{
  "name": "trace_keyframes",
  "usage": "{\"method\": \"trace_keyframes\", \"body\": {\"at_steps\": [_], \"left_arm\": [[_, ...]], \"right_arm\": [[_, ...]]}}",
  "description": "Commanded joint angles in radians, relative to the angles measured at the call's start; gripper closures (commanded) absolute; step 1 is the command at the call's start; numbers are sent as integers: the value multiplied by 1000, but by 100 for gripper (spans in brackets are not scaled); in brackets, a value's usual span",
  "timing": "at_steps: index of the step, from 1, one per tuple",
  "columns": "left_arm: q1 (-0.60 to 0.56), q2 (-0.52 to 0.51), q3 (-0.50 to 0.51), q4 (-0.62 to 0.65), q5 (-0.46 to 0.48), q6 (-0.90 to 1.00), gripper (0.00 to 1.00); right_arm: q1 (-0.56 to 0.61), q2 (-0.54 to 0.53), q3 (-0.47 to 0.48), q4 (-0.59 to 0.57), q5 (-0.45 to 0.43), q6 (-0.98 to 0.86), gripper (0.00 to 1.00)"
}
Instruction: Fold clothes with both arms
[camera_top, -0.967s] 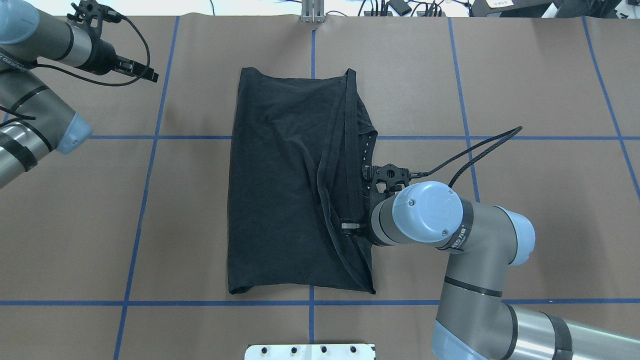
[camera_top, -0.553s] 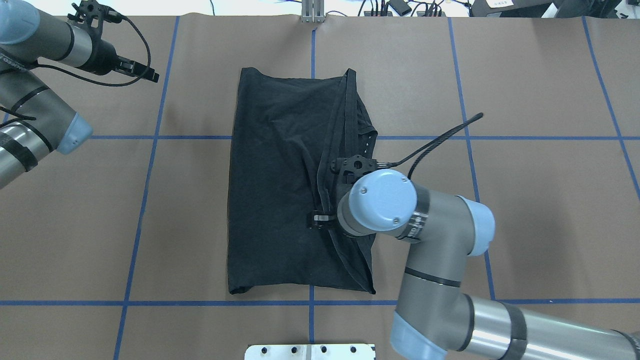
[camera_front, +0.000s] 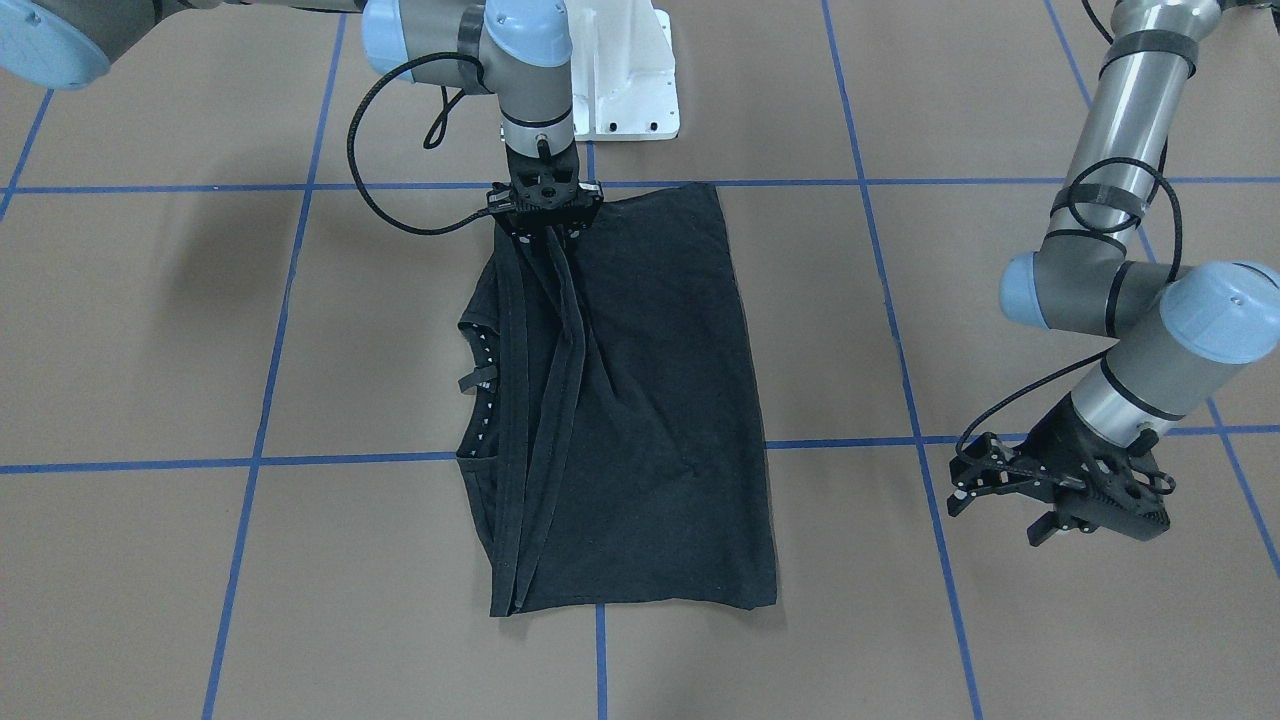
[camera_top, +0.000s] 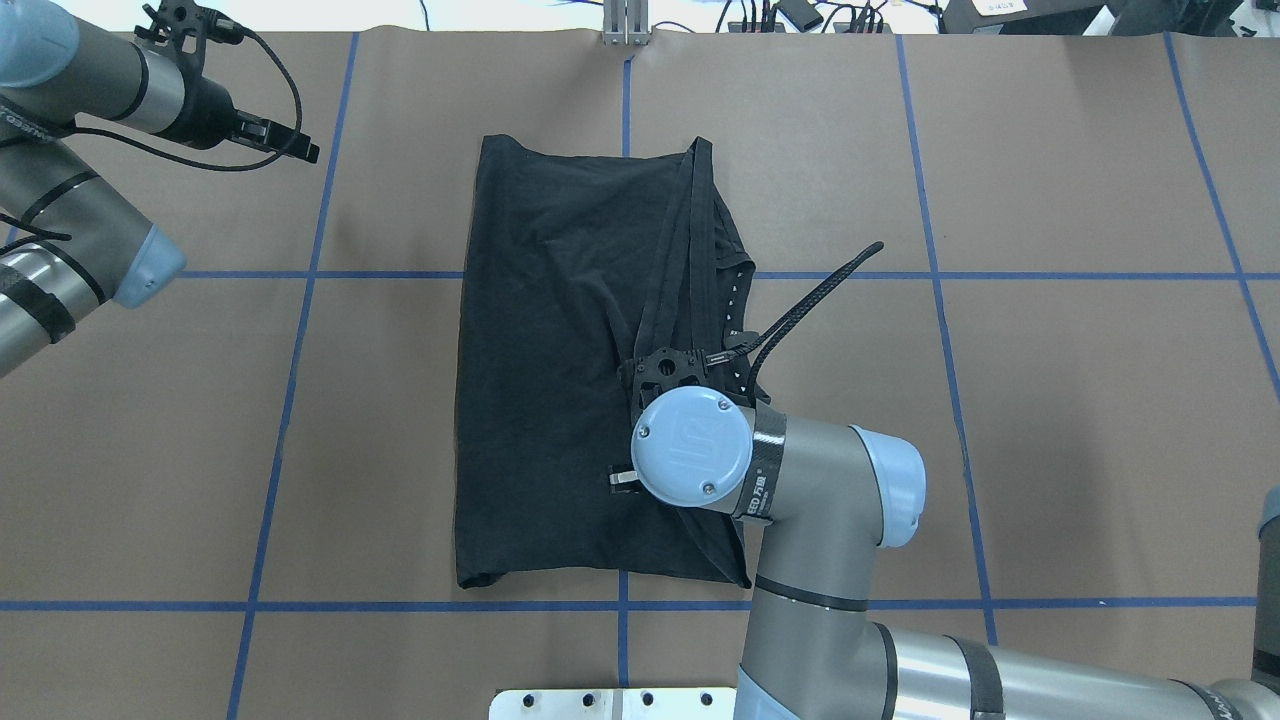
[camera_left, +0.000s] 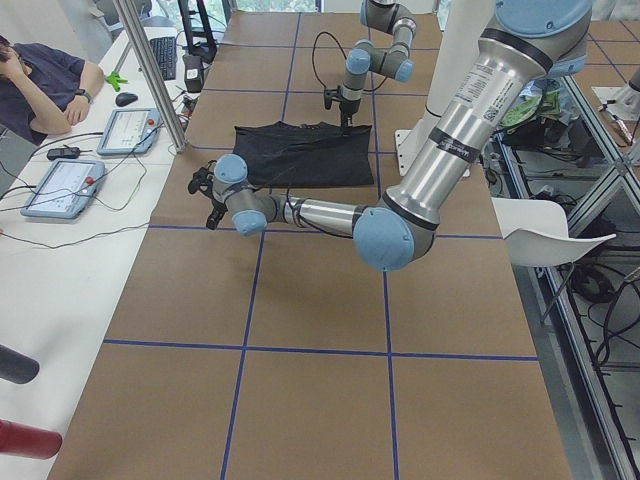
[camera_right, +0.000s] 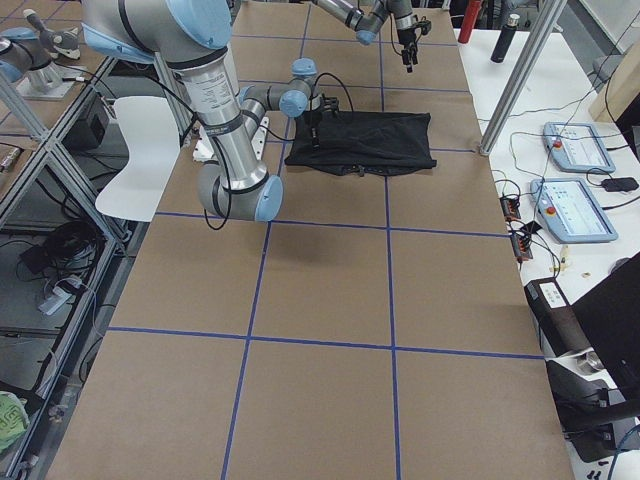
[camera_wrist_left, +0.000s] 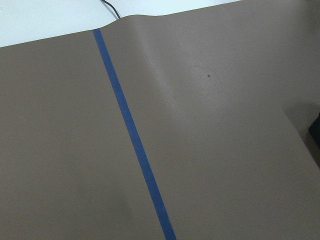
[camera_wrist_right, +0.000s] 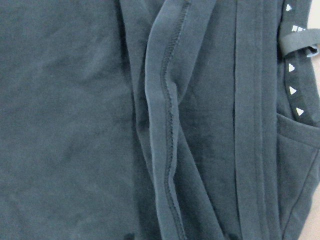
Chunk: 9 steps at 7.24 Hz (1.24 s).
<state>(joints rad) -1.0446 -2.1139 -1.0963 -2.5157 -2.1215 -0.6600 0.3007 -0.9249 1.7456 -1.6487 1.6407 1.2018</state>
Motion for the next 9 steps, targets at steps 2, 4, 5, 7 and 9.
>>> {"method": "trace_keyframes", "body": {"at_steps": [2, 4, 5, 7, 9], "left_arm": [[0, 0, 1, 0, 0, 0, 0], [0, 0, 1, 0, 0, -1, 0], [2, 0, 1, 0, 0, -1, 0], [0, 0, 3, 0, 0, -1, 0], [0, 0, 3, 0, 0, -1, 0]], "right_arm": [[-37, 3, 11, -57, -36, -24, 56], [-48, 0, 49, -88, -36, -24, 56], [-52, 0, 66, -109, -36, -24, 59], [-55, -3, 66, -109, -38, -24, 72], [-58, -2, 64, -109, -38, -24, 69]]}}
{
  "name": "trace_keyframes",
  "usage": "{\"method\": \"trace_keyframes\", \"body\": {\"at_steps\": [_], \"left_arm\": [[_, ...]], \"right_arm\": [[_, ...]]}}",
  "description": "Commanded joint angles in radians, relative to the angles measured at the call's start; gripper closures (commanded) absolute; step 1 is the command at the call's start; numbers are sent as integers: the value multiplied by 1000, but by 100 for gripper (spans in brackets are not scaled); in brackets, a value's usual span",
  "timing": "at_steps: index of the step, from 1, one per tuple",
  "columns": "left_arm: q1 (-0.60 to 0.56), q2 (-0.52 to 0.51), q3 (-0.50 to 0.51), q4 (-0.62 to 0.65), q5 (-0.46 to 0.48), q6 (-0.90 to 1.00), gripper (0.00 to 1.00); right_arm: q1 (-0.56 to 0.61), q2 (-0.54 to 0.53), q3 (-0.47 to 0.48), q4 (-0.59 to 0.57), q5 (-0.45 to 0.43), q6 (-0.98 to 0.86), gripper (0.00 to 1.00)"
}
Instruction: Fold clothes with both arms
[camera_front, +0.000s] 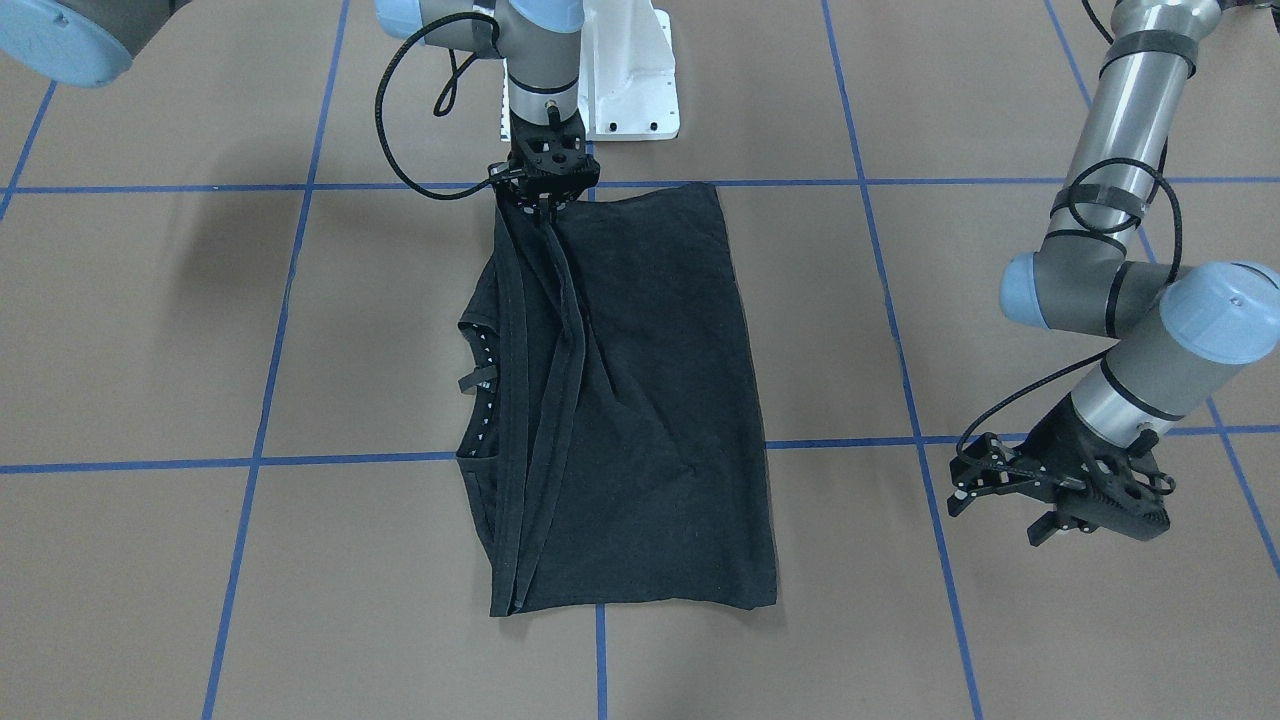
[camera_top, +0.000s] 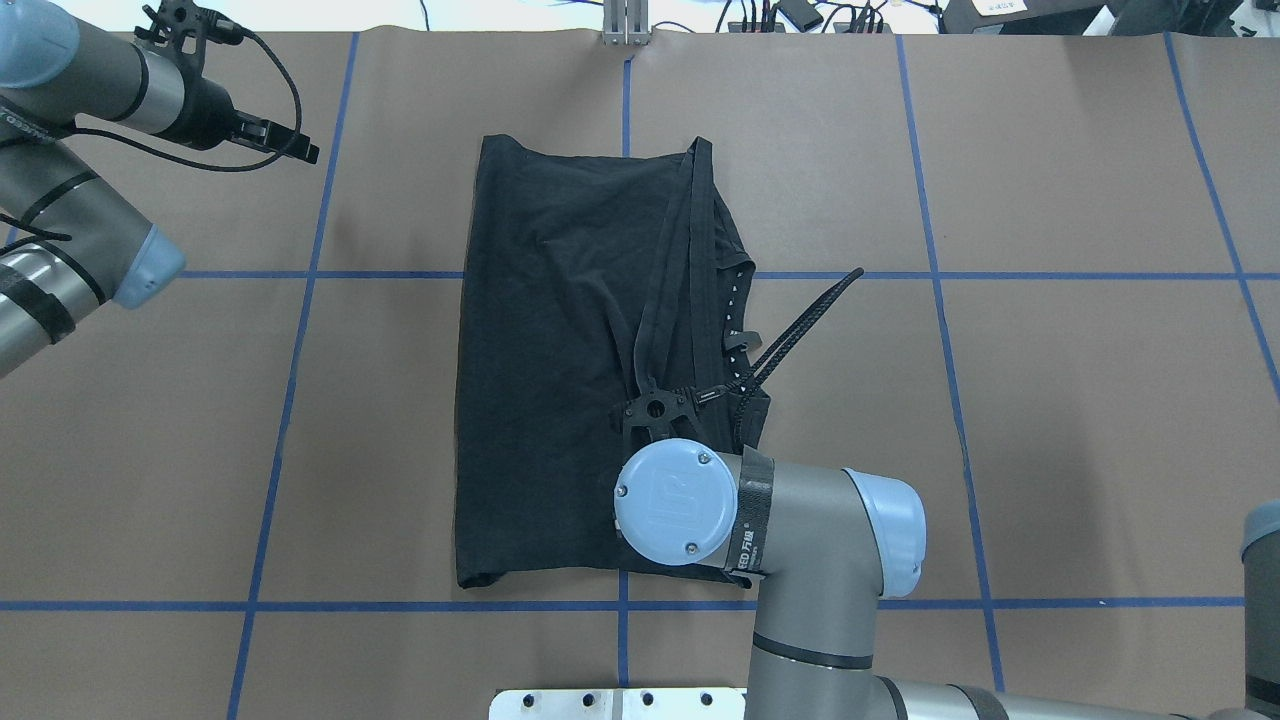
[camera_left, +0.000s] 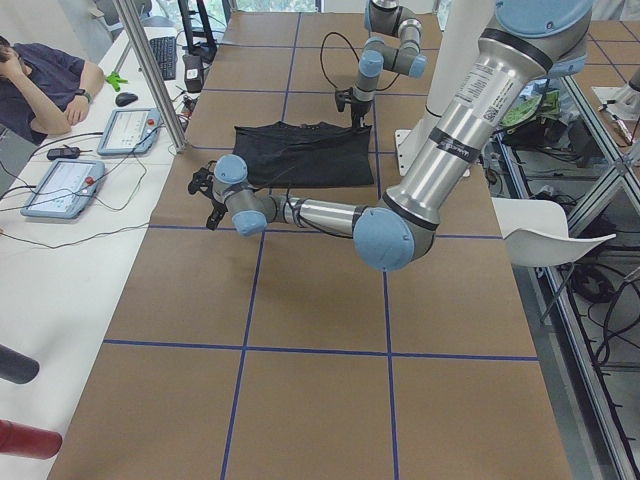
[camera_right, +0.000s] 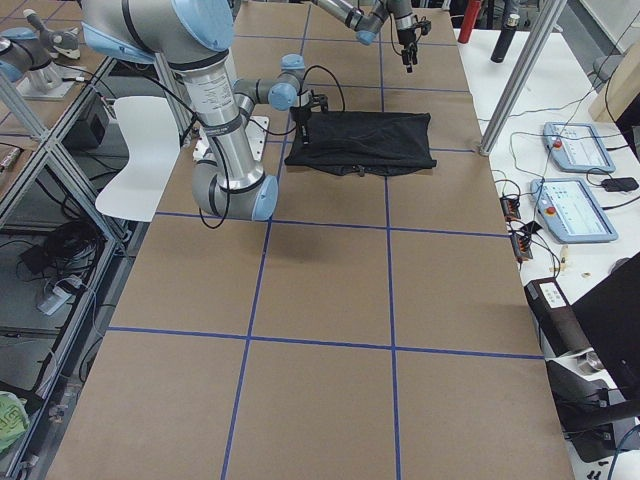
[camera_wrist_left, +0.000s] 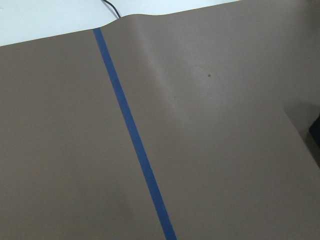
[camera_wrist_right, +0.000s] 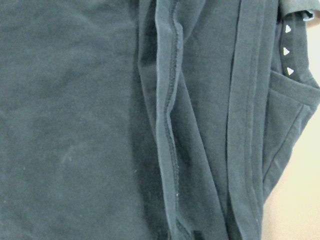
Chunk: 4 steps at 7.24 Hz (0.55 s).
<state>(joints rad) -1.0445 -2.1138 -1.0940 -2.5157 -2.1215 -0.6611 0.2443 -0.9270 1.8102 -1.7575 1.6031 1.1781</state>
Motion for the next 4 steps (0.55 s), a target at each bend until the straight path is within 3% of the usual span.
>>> {"method": "trace_keyframes", "body": {"at_steps": [1, 3, 4], "left_arm": [[0, 0, 0, 0, 0, 0, 0], [1, 0, 0, 0, 0, 2, 0], [0, 0, 0, 0, 0, 2, 0]], "right_arm": [[-2, 0, 0, 0, 1, 0, 63], [-8, 0, -5, 1, -2, 0, 59], [-10, 0, -8, 1, -2, 0, 66]]}}
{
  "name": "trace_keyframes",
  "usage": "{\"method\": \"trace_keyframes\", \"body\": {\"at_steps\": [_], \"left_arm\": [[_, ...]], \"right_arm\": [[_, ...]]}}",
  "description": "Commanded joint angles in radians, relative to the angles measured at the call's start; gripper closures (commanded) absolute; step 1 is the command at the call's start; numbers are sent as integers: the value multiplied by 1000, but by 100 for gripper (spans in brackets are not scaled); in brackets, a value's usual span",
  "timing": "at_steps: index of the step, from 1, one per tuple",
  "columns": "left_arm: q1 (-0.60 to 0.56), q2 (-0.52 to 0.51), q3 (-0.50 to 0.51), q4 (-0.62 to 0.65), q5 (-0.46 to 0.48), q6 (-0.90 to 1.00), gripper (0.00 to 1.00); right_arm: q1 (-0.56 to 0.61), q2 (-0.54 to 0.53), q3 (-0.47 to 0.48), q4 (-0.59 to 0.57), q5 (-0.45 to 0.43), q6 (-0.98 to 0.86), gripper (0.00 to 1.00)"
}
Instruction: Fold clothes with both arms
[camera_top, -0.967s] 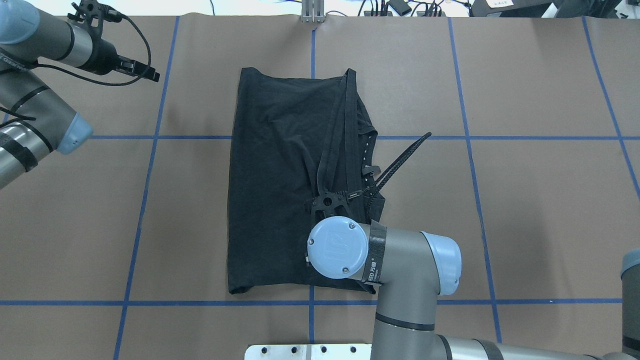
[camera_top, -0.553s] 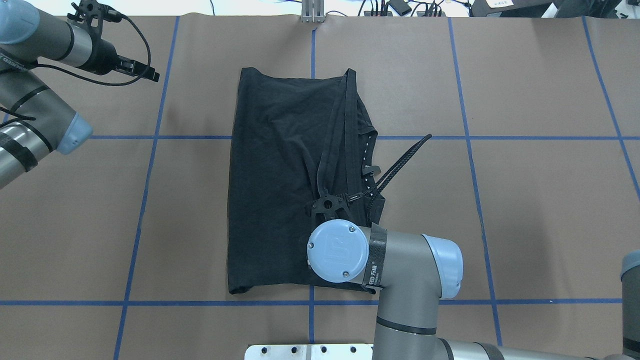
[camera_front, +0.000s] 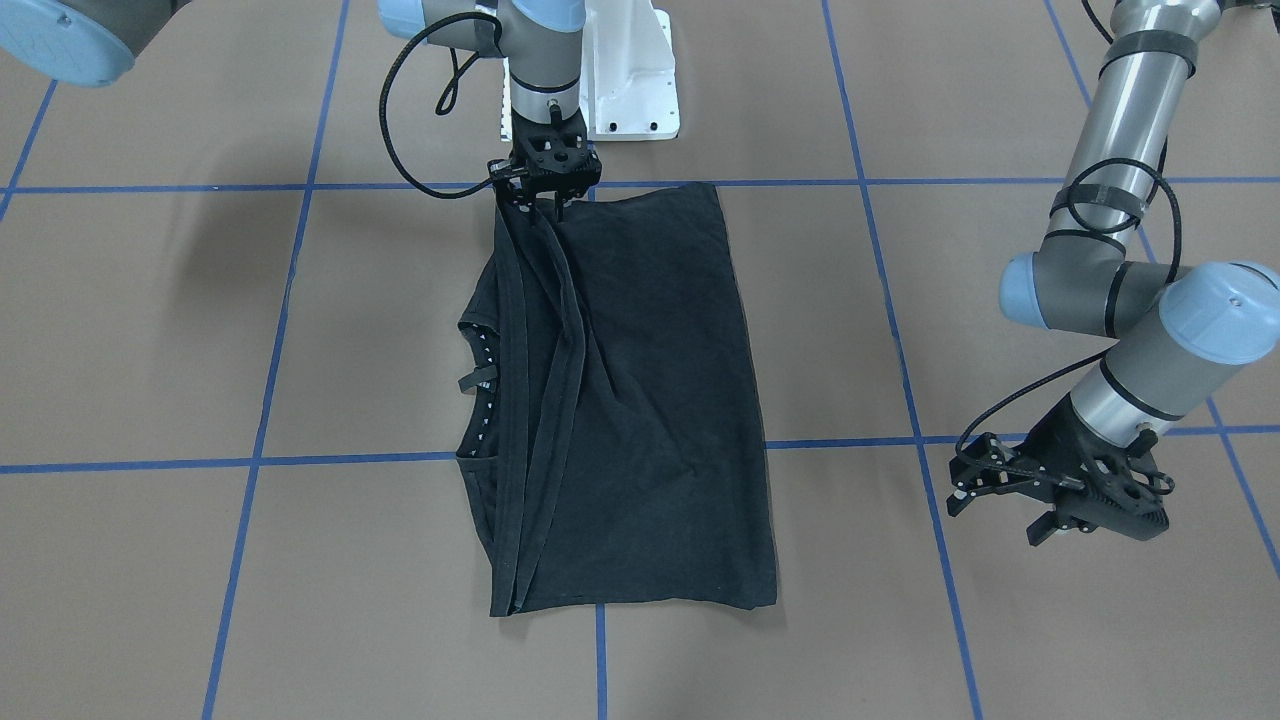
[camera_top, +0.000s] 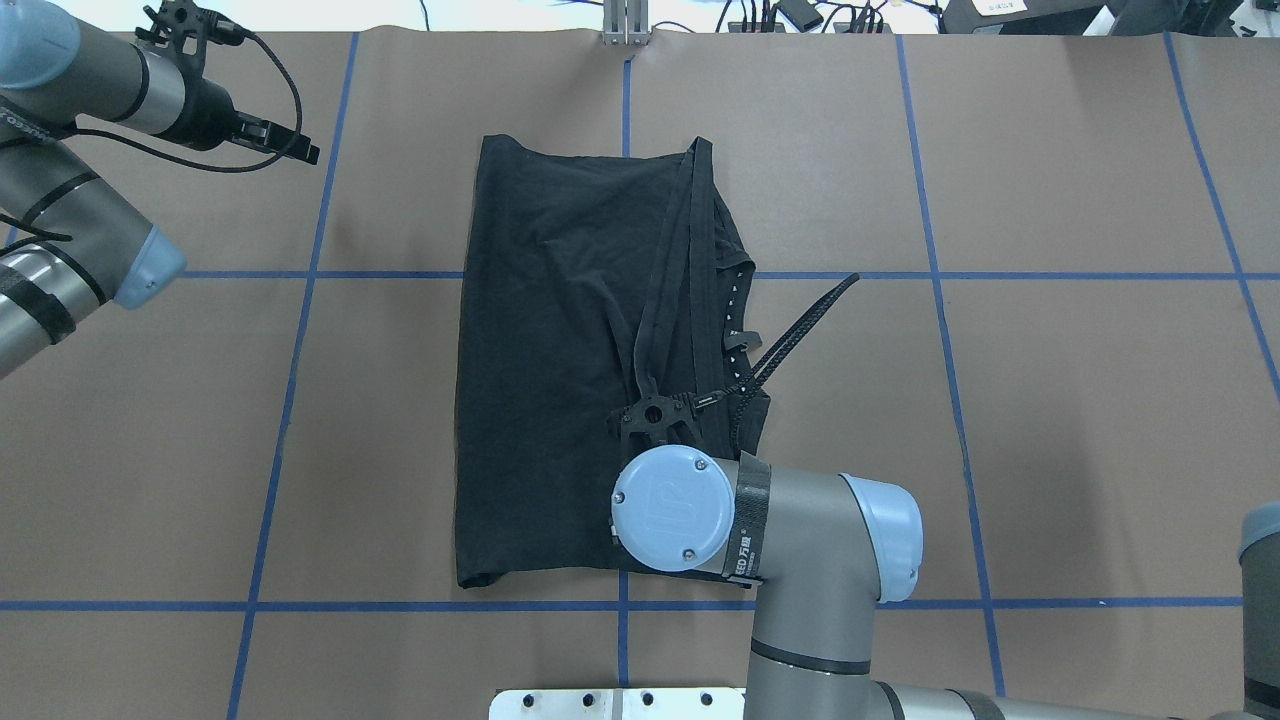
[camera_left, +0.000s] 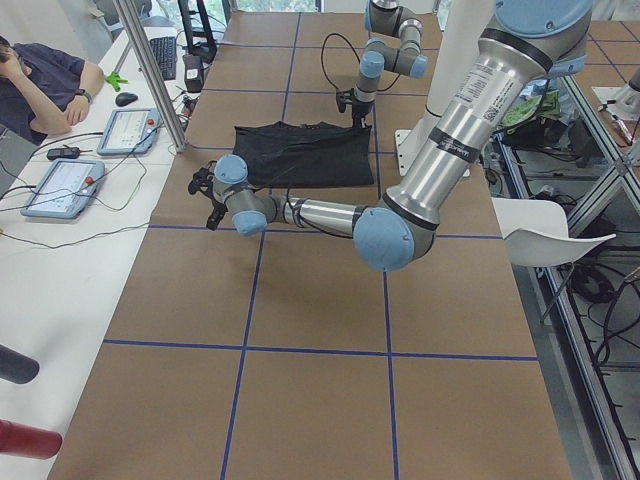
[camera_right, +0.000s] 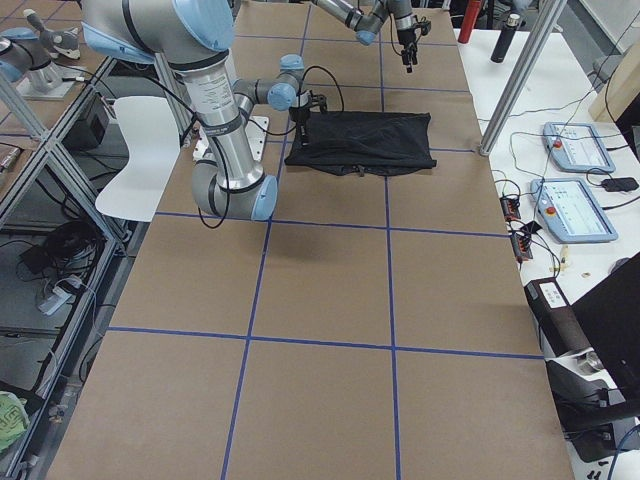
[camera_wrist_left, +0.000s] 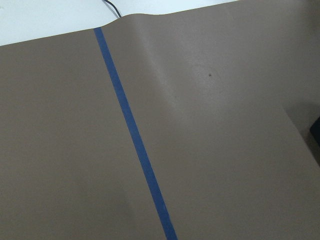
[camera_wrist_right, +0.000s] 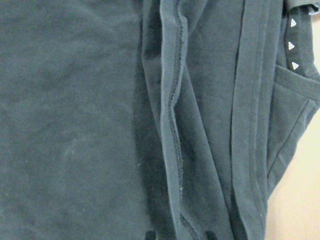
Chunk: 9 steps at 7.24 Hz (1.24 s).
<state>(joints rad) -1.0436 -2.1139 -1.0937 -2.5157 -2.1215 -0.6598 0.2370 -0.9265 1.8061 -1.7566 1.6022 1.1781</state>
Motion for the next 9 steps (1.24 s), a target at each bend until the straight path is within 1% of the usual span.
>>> {"method": "trace_keyframes", "body": {"at_steps": [1, 2, 3, 6, 7, 8, 9], "left_arm": [[0, 0, 2, 0, 0, 0, 0], [1, 0, 2, 0, 0, 0, 0], [1, 0, 2, 0, 0, 0, 0], [-1, 0, 0, 0, 0, 0, 0], [0, 0, 0, 0, 0, 0, 0], [1, 0, 0, 0, 0, 0, 0], [1, 0, 0, 0, 0, 0, 0]], "right_arm": [[-2, 0, -7, 0, -1, -2, 71], [-2, 0, -7, 0, -1, -2, 87], [-1, 0, -5, 0, -1, -2, 100], [19, 2, 5, 0, 11, -5, 100], [28, -14, 22, -1, 18, -6, 100], [28, -64, 59, -1, 18, -5, 100], [28, -139, 122, 2, 18, -5, 100]]}}
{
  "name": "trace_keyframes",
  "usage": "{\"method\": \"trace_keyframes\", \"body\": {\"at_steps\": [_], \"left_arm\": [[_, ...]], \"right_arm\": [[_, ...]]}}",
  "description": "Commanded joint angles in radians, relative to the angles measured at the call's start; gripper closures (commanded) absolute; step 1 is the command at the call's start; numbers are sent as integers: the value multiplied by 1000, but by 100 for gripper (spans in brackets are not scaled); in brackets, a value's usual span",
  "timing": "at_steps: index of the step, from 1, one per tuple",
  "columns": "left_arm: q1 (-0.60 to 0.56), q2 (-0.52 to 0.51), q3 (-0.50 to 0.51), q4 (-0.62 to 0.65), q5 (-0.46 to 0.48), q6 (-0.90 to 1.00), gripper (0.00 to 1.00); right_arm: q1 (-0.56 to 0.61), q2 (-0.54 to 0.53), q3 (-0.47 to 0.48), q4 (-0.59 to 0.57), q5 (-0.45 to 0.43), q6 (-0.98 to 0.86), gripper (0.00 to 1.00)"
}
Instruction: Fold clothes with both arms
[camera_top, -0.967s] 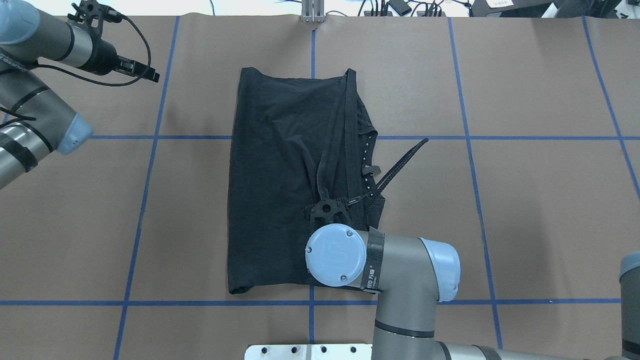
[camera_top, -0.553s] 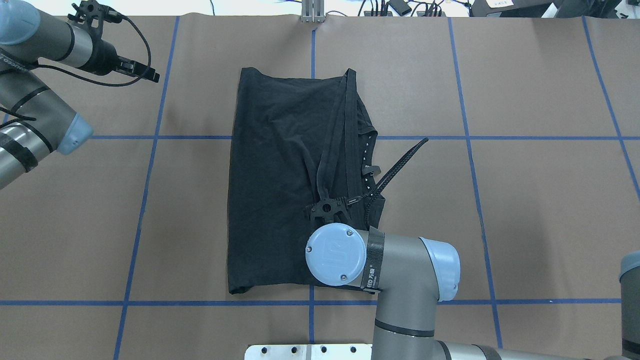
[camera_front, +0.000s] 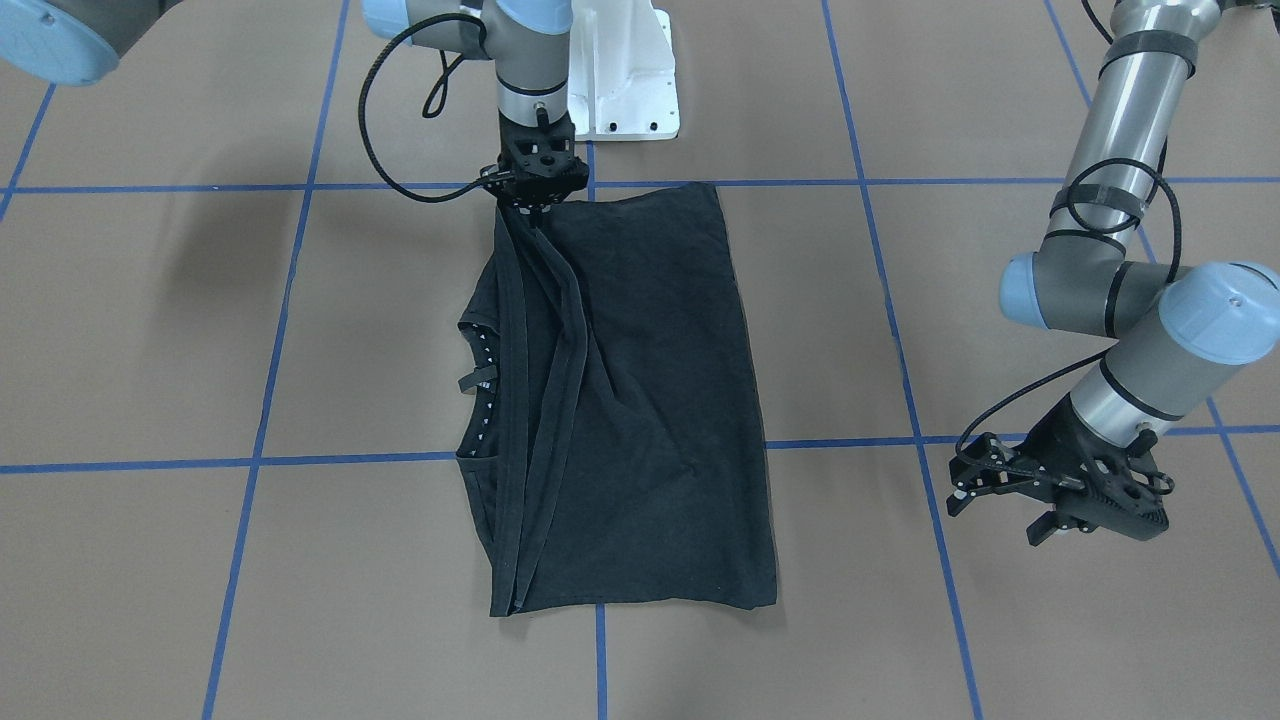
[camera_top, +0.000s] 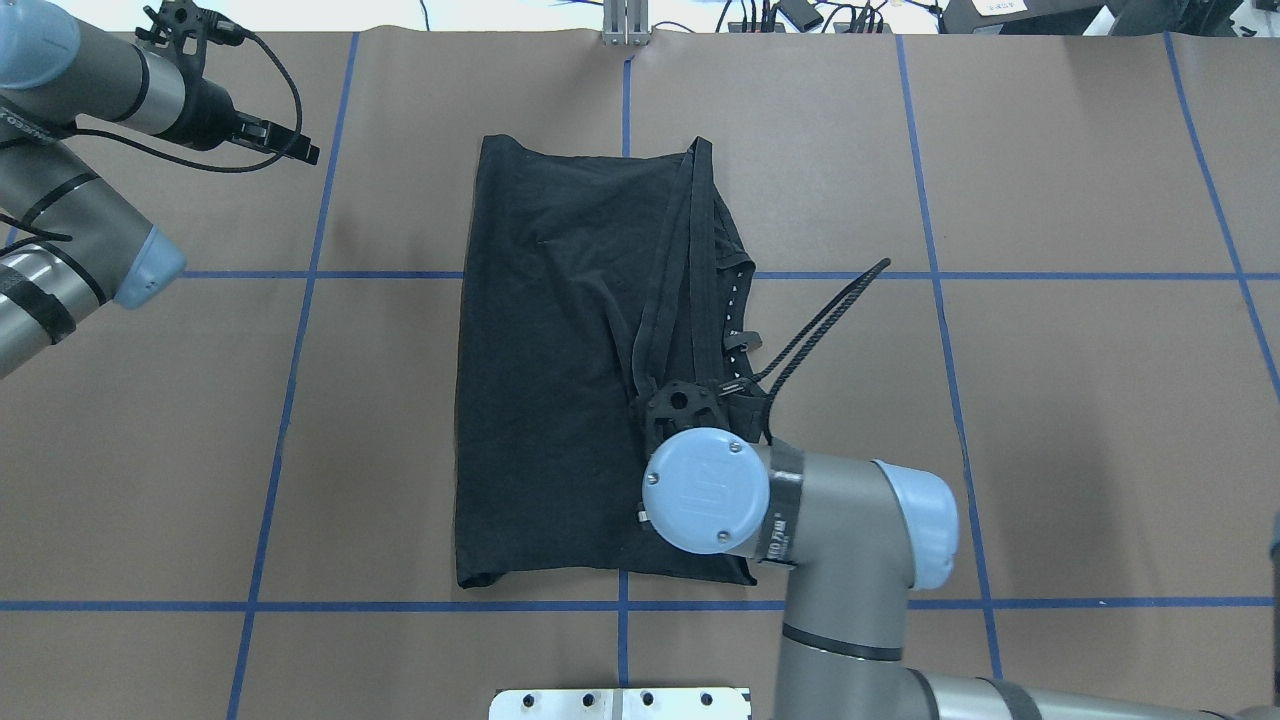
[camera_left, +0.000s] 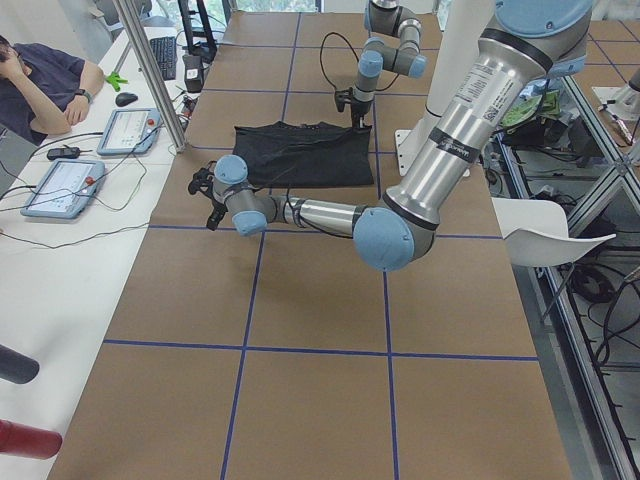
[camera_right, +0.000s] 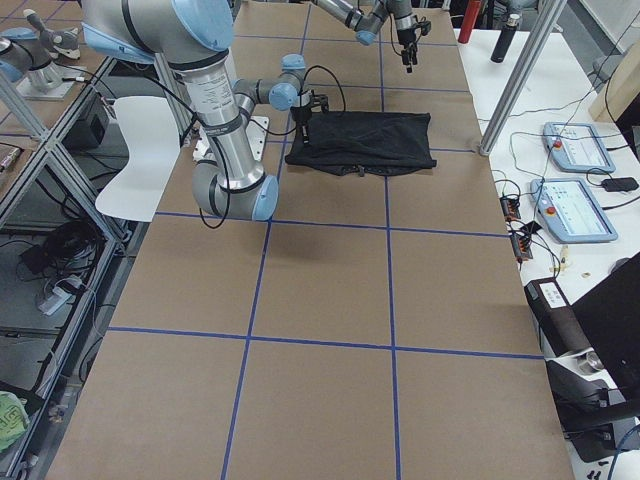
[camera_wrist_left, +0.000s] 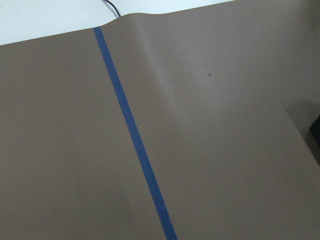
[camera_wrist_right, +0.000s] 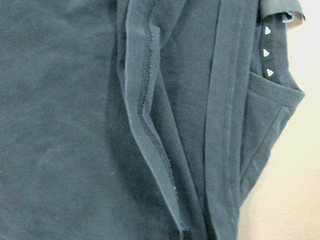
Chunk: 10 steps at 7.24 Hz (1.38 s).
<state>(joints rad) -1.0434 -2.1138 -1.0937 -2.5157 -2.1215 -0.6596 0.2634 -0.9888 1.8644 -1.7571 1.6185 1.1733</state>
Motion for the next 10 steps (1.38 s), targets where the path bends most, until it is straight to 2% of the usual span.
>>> {"method": "trace_keyframes", "body": {"at_steps": [1, 3, 4, 5, 6, 7, 8, 9, 10], "left_arm": [[0, 0, -2, 0, 0, 0, 0], [0, 0, -3, 0, 0, 0, 0], [0, 0, -3, 0, 0, -2, 0], [0, -2, -3, 0, 0, -2, 0], [0, -2, -3, 0, 0, -2, 0], [2, -3, -5, 0, 0, -18, 0], [6, -3, -23, 0, 0, -58, 0], [26, -2, -55, 2, 0, -145, 0], [73, 0, -99, 2, -8, -247, 0]], "right_arm": [[0, -146, 129, 2, 0, 9, 100], [-23, -188, 153, 2, -3, 20, 100], [-27, -191, 151, 7, -3, 20, 86], [-27, -189, 154, 8, -8, 37, 36], [-27, -177, 154, 10, -8, 90, 1], [-6, -169, 168, 10, -2, 92, 0], [57, -160, 168, 13, 41, 92, 0], [118, -160, 168, 27, 93, 94, 0], [153, -162, 167, 68, 103, 97, 0]]}}
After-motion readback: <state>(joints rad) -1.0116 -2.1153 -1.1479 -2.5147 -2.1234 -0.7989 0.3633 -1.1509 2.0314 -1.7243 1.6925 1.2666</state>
